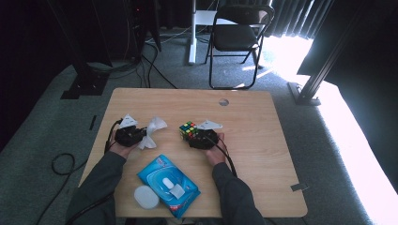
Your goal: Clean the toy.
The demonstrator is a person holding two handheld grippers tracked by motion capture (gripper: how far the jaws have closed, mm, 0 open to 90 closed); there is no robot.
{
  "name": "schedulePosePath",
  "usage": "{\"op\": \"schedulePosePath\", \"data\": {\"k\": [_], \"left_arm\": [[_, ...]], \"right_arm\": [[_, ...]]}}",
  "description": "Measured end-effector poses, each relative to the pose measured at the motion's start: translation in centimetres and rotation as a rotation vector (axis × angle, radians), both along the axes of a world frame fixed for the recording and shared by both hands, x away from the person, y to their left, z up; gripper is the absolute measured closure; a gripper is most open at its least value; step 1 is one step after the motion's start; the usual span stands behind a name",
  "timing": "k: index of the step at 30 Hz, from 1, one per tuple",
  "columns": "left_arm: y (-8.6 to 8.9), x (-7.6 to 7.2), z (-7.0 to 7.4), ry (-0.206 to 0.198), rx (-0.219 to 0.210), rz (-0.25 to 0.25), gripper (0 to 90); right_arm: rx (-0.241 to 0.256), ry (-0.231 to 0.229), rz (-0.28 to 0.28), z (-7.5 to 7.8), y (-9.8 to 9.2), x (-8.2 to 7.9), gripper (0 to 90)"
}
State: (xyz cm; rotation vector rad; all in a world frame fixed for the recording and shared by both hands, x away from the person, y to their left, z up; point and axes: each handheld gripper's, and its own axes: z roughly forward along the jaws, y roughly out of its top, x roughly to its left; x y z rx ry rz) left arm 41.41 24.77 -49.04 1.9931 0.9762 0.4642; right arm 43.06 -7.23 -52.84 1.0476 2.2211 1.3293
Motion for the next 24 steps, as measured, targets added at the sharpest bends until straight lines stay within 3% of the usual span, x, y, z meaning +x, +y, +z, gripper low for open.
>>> {"op": "schedulePosePath", "data": {"k": [20, 24], "left_arm": [[-0.22, 0.24, -0.70, 0.012, 0.036, 0.021, 84.1], [-0.33, 0.28, -0.94, 0.012, 0.077, 0.040, 84.3]], "right_arm": [[-0.010, 0.013, 0.007, -0.64, -0.77, -0.46, 34.3], [-0.020, 0.012, 0.012, -0.61, -0.97, -0.72, 34.3]]}}
